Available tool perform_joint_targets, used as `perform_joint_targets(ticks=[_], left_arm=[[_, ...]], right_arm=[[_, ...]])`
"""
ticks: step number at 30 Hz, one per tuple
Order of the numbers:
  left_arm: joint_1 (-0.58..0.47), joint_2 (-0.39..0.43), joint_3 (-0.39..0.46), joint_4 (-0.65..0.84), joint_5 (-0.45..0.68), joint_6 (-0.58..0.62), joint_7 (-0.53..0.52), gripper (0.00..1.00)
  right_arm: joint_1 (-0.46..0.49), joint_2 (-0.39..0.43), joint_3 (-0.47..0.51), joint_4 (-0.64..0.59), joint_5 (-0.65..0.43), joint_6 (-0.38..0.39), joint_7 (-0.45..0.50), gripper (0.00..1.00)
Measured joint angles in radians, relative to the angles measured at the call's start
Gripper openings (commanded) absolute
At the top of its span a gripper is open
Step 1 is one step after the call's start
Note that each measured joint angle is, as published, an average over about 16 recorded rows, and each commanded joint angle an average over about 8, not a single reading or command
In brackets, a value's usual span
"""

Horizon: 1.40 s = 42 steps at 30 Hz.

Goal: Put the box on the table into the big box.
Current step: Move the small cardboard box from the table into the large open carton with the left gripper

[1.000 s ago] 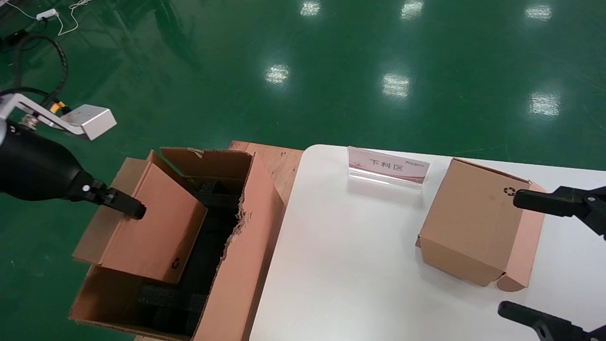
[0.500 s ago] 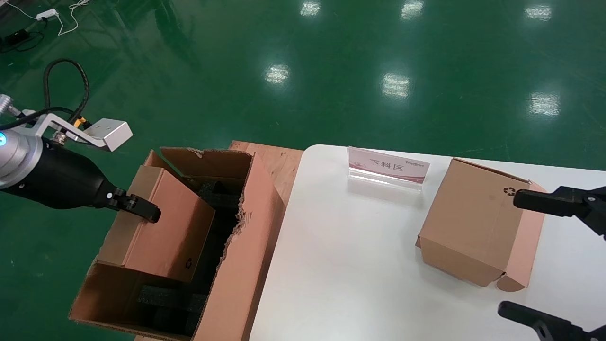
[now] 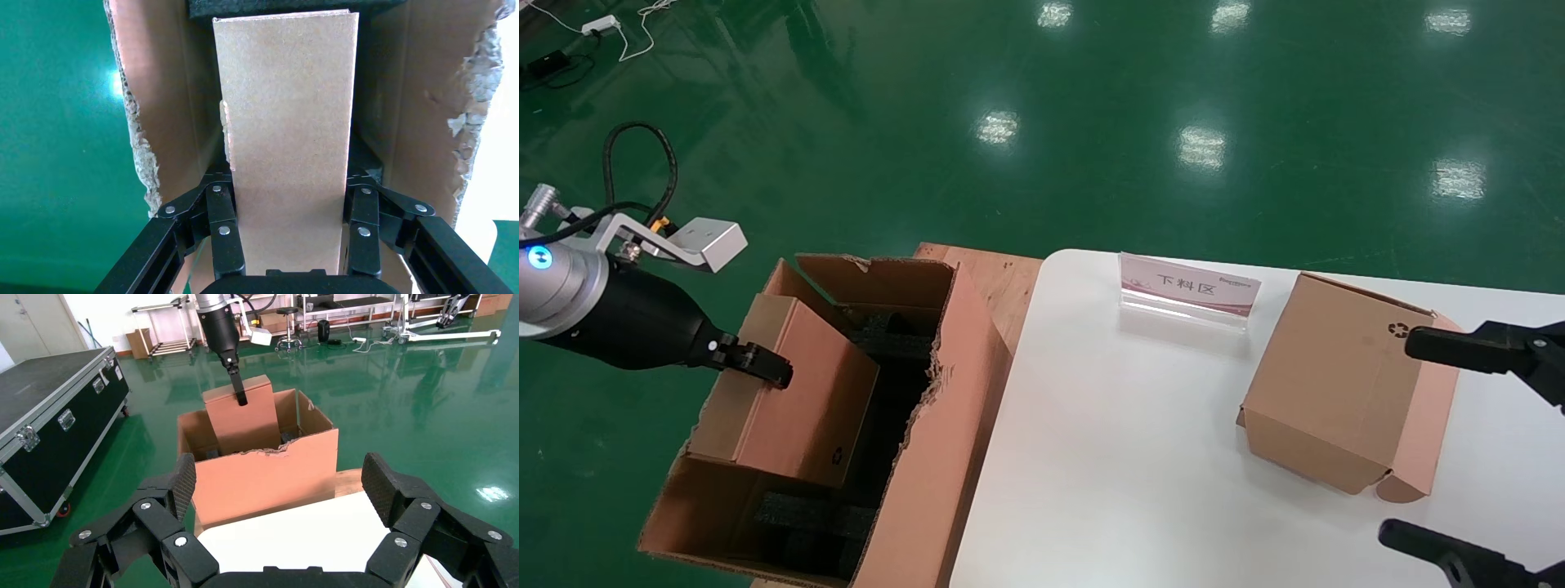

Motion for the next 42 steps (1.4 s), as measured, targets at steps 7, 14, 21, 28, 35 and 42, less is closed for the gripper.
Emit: perform_joint_targets(ticks=[7, 14, 21, 28, 35, 42], left_arm=[[0.008, -0.006, 0.009, -0.002, 0.019, -0.01, -0.013, 0.0], [0.013, -0.009, 0.018, -0.004, 0.04, -0.017, -0.021, 0.0], [0.023, -0.006, 0.028, -0.005, 0.065, -0.024, -0.024, 0.0], [0.041, -0.001, 0.039, -0.004, 0.092, -0.035, -0.022, 0.0], [0.068, 0.008, 0.049, 0.001, 0.115, -0.05, -0.025, 0.0], [0.102, 0.02, 0.058, 0.008, 0.137, -0.067, -0.037, 0.0]], right_arm=[[0.0, 0.0, 0.0, 0.0, 0.0, 0.0, 0.0, 1.0], [0.0, 0.0, 0.0, 0.0, 0.0, 0.0, 0.0, 1.0], [0.0, 0.0, 0.0, 0.0, 0.0, 0.0, 0.0, 1.0], [0.0, 0.0, 0.0, 0.0, 0.0, 0.0, 0.0, 1.0], [0.0, 0.0, 0.0, 0.0, 0.0, 0.0, 0.0, 1.0], [0.0, 0.0, 0.0, 0.0, 0.0, 0.0, 0.0, 1.0]])
